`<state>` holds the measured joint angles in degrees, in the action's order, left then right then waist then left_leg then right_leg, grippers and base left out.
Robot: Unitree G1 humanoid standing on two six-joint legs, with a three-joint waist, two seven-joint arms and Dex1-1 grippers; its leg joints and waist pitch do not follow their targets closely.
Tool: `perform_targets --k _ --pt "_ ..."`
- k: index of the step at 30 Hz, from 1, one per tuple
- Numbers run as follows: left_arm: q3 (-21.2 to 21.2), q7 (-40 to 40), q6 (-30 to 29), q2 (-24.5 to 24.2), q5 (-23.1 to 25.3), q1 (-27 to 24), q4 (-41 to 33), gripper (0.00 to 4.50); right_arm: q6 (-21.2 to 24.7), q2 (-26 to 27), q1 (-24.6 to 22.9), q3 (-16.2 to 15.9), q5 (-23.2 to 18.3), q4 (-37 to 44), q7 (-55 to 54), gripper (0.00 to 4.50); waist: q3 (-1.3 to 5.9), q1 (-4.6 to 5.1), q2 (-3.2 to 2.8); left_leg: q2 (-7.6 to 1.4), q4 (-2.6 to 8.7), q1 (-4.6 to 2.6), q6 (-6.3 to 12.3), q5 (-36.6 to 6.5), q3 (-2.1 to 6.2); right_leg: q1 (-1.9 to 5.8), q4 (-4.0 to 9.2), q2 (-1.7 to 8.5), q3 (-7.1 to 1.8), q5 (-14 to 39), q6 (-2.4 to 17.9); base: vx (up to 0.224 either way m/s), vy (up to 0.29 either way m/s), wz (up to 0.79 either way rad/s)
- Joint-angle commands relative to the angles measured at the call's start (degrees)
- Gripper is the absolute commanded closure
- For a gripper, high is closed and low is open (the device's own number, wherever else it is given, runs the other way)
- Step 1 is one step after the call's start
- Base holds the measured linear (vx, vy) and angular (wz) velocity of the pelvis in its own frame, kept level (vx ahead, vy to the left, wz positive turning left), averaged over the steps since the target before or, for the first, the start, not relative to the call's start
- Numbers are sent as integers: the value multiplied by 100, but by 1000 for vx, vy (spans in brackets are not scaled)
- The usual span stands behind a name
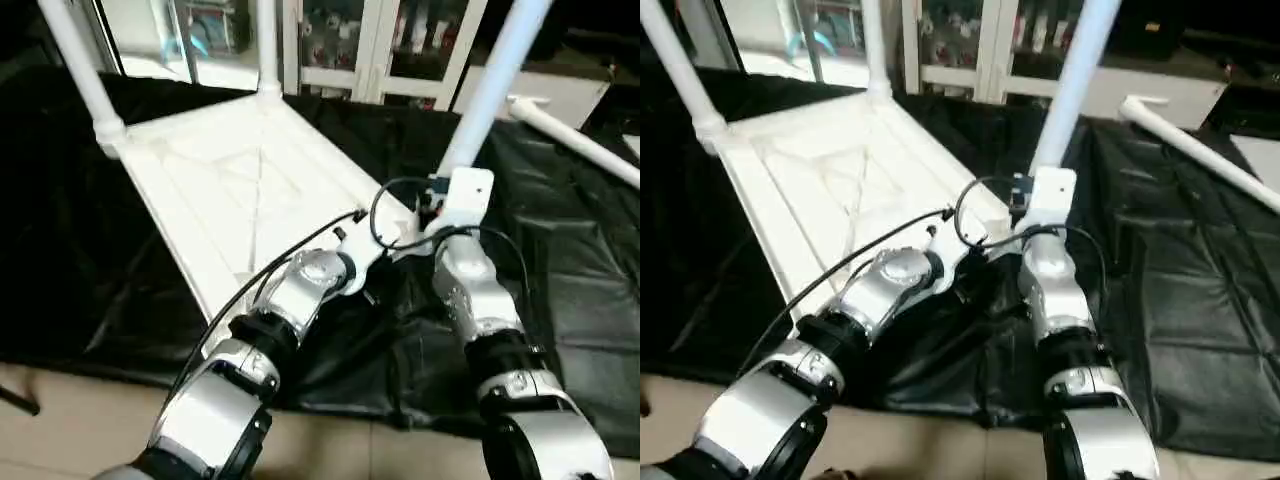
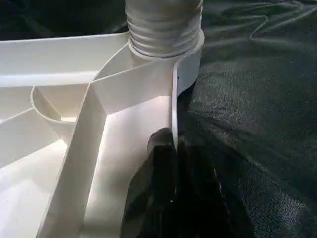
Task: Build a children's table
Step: Pick table leg
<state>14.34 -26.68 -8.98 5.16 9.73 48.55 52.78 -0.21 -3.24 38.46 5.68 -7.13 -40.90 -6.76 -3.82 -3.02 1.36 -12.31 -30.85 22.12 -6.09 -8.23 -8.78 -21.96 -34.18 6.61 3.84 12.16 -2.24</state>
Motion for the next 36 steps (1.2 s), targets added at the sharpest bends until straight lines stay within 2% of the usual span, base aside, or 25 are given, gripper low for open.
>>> perform_targets --k 1,3,4,5,6,7,9,10,11,12,14,15,17,19,22,26,28,29,31,32,36 --pt "-168 127 393 24 -131 181 -40 450 295 149 -336 -133 -62 -582 233 266 369 19 44 35 251 -34 277 -574 -107 257 302 21 -123 -721 1185 0 0 0" --pt "-170 115 418 23 -134 191 -8 450 263 141 -320 -145 -22 -606 263 266 342 29 54 21 268 -48 358 -900 -137 234 354 47 -144 -268 1220 0 0 0" --pt "-155 58 439 16 -134 207 27 450 227 141 -292 -120 5 -653 319 266 331 30 41 12 283 -57 339 -1172 -149 219 393 63 -152 169 1185 0 0 0" --pt "-155 58 439 16 -134 207 27 450 227 141 -292 -120 5 -653 319 266 326 38 58 1 294 -67 309 -1391 -158 200 433 76 -165 550 1125 0 0 0" --pt "-154 35 439 11 -137 210 34 450 205 135 -278 -91 7 -655 345 266 330 36 59 -5 293 -72 295 -1437 -162 192 440 82 -173 655 1106 0 0 0" --pt "-153 27 437 10 -138 210 34 450 206 134 -275 -82 1 -653 354 210 334 33 57 -13 286 -80 279 -1447 -171 173 444 85 -184 697 1088 0 0 0" --pt "-148 7 443 -1 -138 202 40 450 205 115 -262 -40 8 -616 384 210 343 30 63 -11 271 -67 304 -1284 -181 181 414 70 -187 471 1092 0 0 0" --pt "-147 4 445 -3 -138 201 42 450 206 112 -259 -34 9 -611 392 194 358 27 57 -6 253 -62 336 -1142 -187 187 388 68 -186 244 1140 0 0 0" --pt "-144 -5 446 -10 -137 199 40 450 211 103 -256 -30 11 -588 409 179 390 18 80 8 213 -36 420 -799 -188 221 329 56 -188 -258 1174 0 0 0" --pt "-145 -16 450 -15 -134 199 46 450 219 93 -251 -32 14 -565 436 179 384 16 82 12 209 -37 474 -694 -196 215 313 44 -187 -430 1202 0 0 0" --pt "-144 -37 456 -24 -131 203 58 450 232 87 -245 -27 15 -539 476 161 386 1 69 15 190 -50 608 -590 -210 210 300 56 -190 -585 1286 0 0 0" --pt "-144 -57 467 -35 -127 208 73 450 249 75 -233 -11 9 -500 515 155 389 1 83 16 175 -38 665 -518 -216 215 289 50 -196 -664 1329 0 0 0" --pt "-145 -69 468 -44 -126 211 78 450 267 60 -223 -3 6 -468 549 128 391 -16 81 11 168 -47 706 -544 -229 199 285 38 -208 -632 1363 0 0 0" --pt "-158 -72 471 -53 -133 224 86 450 266 30 -212 -19 35 -436 585 121 385 -20 96 9 171 -49 684 -639 -239 198 293 32 -217 -482 1357 0 0 0" --pt "-163 -98 467 -66 -137 252 112 450 346 5 -245 -32 32 -245 698 94 392 -25 87 2 167 -60 681 -684 -251 179 297 32 -232 -412 1358 0 0 0" --pt "-175 -106 464 -79 -144 270 132 450 439 -24 -319 -78 30 3 830 68 402 -30 94 5 144 -62 738 -556 -261 181 269 23 -241 -659 1409 0 0 0" --pt "-176 -126 459 -94 -143 275 144 450 509 -52 -411 -136 48 269 904 39 403 -45 94 1 135 -68 790 -488 -264 182 259 23 -245 -752 1421 0 0 0" --pt "-177 -131 460 -97 -140 276 148 450 545 -62 -440 -151 45 361 932 33 406 -47 74 2 133 -70 800 -468 -261 182 255 23 -243 -763 1433 0 0 0" --pt "-180 -150 457 -106 -136 286 159 450 618 -101 -510 -183 61 571 988 27 407 -45 92 4 128 -71 806 -478 -268 182 259 23 -247 -759 1444 0 0 0" --pt "-180 -150 457 -106 -136 286 159 450 618 -101 -510 -183 61 571 988 8 405 -44 93 6 129 -68 806 -478 -268 184 260 21 -247 -747 1445 0 0 0" --pt "-178 -171 461 -118 -144 304 188 450 823 -160 -658 -154 40 991 1060 8 404 -51 95 0 126 -76 813 -484 -269 179 260 24 -252 -710 1432 0 0 0"
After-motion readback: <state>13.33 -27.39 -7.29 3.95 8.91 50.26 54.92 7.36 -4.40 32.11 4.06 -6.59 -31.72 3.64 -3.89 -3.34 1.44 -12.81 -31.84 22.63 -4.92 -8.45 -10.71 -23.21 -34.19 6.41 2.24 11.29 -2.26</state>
